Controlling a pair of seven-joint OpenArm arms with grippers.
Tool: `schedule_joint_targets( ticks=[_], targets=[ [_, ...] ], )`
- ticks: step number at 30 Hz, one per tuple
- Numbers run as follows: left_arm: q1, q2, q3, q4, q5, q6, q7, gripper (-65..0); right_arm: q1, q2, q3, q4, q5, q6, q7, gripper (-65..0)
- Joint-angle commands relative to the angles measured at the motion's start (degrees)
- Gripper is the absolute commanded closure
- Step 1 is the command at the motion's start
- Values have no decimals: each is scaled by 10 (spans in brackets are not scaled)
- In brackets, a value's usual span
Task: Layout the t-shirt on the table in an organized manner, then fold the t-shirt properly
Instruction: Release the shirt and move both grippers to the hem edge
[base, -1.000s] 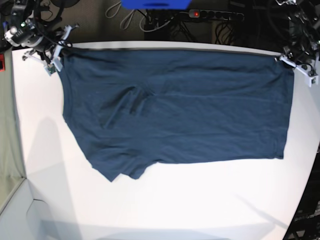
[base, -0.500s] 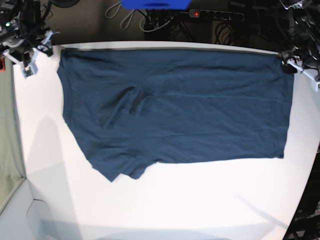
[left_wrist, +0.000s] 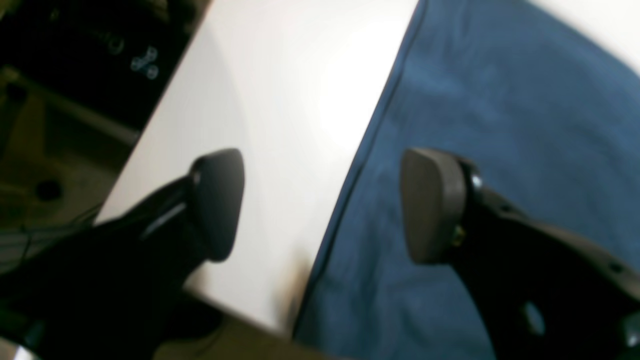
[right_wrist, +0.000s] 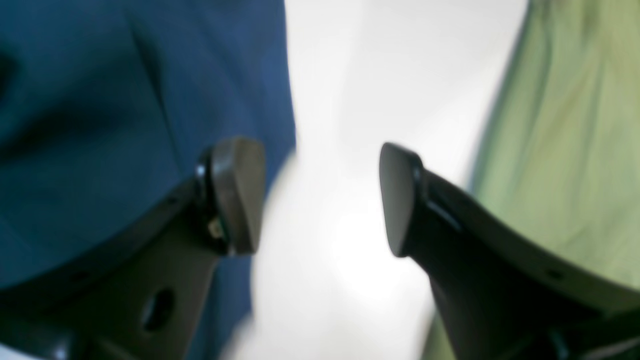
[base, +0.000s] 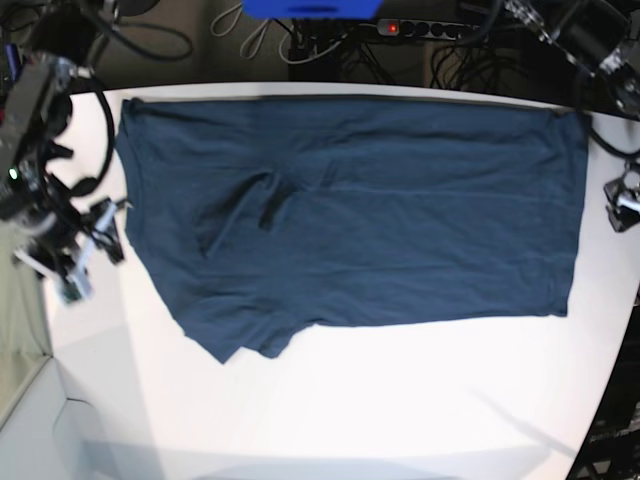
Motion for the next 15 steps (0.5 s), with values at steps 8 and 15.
schedule_joint_targets(
  ticks=[8,15],
  targets=[
    [-103,-25,63,-161,67,0,-113,-473,250,8,-114,-356,3,-3,69,-370],
    [-149,-25,110,-272,133,-3,-228,-473,359,32,-123,-641,-38,-3,242,-370]
  ],
)
